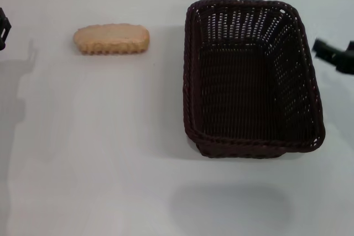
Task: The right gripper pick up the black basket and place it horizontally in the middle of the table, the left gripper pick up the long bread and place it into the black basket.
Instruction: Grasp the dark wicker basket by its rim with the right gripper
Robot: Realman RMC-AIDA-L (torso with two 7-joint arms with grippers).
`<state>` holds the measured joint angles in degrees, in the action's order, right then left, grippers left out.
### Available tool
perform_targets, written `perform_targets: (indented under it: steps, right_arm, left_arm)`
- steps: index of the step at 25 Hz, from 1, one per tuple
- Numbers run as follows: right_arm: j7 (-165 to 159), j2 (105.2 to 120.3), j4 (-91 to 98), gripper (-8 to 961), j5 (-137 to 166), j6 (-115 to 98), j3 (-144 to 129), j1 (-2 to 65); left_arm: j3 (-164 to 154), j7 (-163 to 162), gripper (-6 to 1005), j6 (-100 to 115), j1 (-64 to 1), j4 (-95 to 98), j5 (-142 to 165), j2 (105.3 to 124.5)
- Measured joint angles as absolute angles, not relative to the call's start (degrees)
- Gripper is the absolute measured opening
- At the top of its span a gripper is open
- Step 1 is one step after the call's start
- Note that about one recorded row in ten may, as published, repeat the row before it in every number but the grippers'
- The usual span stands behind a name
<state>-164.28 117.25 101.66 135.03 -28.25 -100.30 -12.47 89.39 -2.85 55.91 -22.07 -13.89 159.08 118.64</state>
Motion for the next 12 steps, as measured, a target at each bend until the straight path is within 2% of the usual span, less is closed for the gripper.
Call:
perform_targets:
  steps: [1, 12]
  right_arm:
    - [-162.2, 118.84, 101.5, 781, 134.9, -34.2, -98.1, -11.7]
    - [-161.6, 118.91, 93.3, 781, 133.4, -35.9, -96.6, -4.8]
  left_arm:
    - [89.4, -2.8, 786, 55.9, -22.1, -13.9, 159.1, 118.62]
    - [89.5, -2.7, 786, 55.9, -22.2, -13.5, 159.0, 118.56]
